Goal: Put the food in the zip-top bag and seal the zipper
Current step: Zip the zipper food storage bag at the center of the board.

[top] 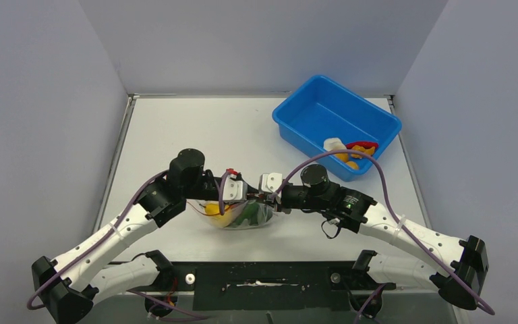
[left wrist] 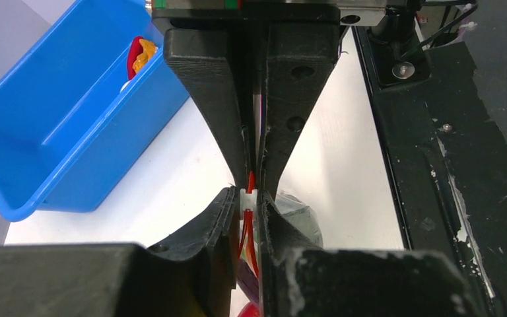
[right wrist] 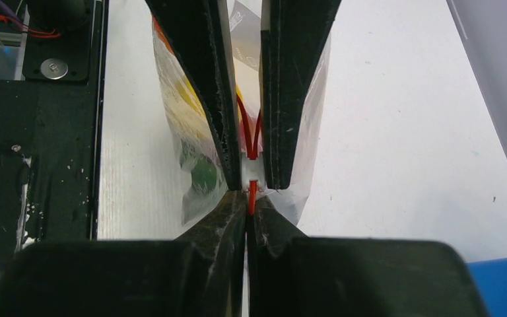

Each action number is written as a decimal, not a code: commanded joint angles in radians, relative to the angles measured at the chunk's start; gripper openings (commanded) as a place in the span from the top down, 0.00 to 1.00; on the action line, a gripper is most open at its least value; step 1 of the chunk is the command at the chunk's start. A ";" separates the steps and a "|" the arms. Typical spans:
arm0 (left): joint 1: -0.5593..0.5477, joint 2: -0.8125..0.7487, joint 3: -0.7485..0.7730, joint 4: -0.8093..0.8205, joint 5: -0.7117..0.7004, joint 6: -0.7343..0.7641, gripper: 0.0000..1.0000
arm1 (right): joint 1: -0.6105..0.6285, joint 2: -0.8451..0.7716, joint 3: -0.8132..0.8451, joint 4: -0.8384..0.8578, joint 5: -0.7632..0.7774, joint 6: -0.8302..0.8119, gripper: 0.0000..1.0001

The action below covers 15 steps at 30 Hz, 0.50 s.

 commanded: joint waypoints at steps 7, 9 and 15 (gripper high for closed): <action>-0.004 -0.065 0.030 -0.018 -0.043 0.028 1.00 | -0.035 -0.086 -0.092 0.184 0.044 0.014 1.00; -0.005 -0.080 0.020 -0.023 -0.062 0.022 1.00 | -0.056 -0.106 -0.113 0.207 0.020 0.030 1.00; -0.005 -0.105 0.001 -0.024 -0.080 -0.005 1.00 | -0.077 -0.128 -0.142 0.244 0.005 0.033 1.00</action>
